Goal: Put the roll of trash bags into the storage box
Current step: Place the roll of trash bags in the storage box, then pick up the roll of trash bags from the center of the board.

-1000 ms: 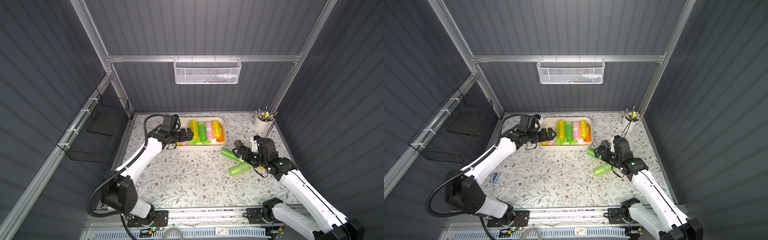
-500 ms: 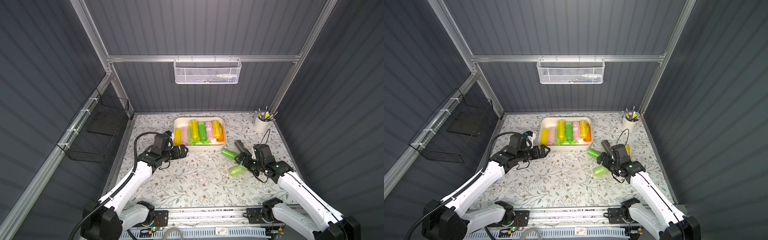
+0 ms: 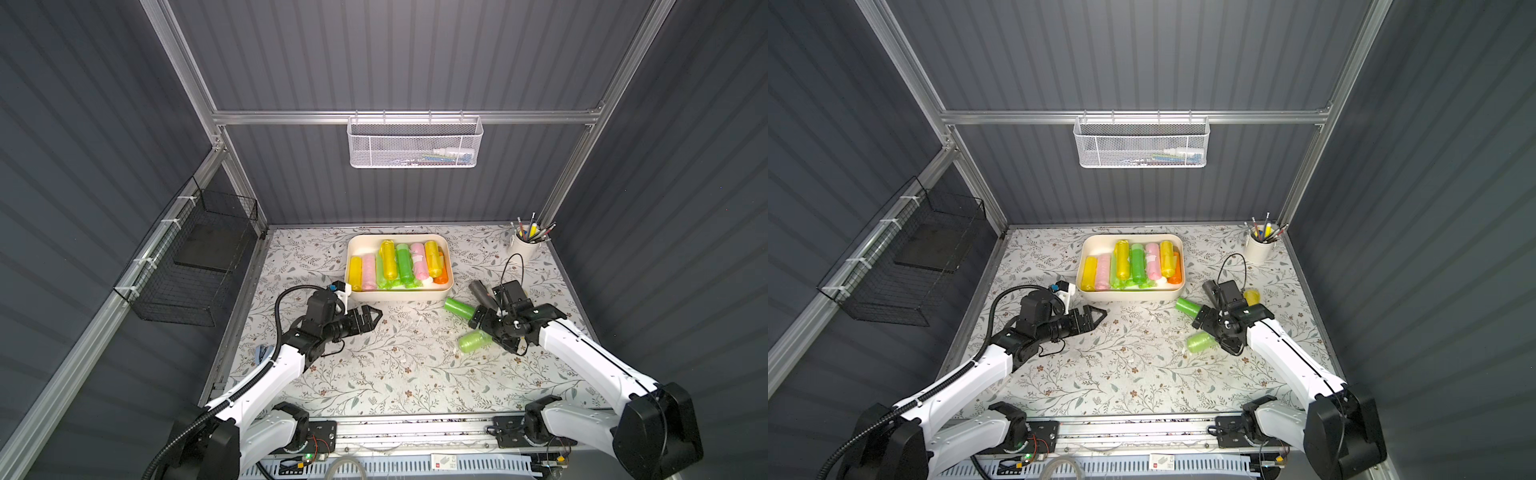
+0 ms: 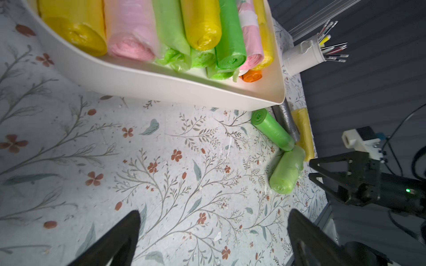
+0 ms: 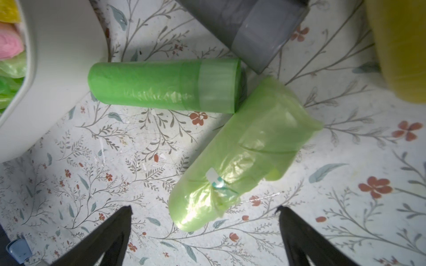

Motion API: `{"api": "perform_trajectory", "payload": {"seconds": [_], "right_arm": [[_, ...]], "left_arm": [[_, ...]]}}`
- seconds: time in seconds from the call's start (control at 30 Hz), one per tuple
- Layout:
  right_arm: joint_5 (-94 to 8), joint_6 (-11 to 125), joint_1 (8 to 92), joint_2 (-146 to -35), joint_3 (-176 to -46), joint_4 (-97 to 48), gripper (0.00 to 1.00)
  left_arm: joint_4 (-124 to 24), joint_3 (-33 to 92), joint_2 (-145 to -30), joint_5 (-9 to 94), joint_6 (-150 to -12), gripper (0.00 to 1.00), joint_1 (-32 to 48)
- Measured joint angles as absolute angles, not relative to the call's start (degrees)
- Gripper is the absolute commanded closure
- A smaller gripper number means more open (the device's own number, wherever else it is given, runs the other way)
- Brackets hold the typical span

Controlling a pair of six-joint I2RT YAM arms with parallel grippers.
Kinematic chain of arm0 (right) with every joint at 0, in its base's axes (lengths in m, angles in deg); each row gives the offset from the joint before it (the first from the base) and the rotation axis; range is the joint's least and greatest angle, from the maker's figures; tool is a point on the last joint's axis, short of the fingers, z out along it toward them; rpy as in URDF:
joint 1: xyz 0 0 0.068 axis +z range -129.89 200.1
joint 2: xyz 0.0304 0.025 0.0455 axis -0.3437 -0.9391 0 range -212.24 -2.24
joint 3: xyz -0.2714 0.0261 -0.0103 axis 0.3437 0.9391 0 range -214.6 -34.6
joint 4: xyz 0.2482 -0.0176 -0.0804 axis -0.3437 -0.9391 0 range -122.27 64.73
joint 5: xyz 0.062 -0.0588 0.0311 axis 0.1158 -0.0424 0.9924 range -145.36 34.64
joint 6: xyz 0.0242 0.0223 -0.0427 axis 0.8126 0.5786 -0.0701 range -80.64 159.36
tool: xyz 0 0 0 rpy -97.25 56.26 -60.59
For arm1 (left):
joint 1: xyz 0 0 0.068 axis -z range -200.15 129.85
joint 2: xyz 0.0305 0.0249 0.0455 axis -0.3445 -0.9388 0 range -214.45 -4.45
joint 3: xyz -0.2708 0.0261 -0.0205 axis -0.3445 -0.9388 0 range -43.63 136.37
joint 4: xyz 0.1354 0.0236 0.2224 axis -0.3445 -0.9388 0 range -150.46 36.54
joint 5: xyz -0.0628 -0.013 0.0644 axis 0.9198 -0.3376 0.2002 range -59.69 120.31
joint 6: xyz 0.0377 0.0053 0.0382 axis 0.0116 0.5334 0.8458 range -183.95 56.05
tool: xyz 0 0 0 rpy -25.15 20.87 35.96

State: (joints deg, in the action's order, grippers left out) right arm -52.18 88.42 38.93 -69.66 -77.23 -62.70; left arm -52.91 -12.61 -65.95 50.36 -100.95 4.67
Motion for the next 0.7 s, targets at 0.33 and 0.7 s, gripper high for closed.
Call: {"api": "perform_trajectory", "payload": {"seconds": [0.33,0.7], "right_arm": [[-54.4,93.6,39.0,-70.9,-74.5,-60.7,0.01],[-54.7,100.2,39.0,-73.2,-71.7,-57.6,0.01]], "left_arm": [[-46.5,-16.2,-64.8,52.7,-102.7,0.00,4.7],[-40.5,-16.2,-71.0,55.7,-104.3,0.00,4.7]]}}
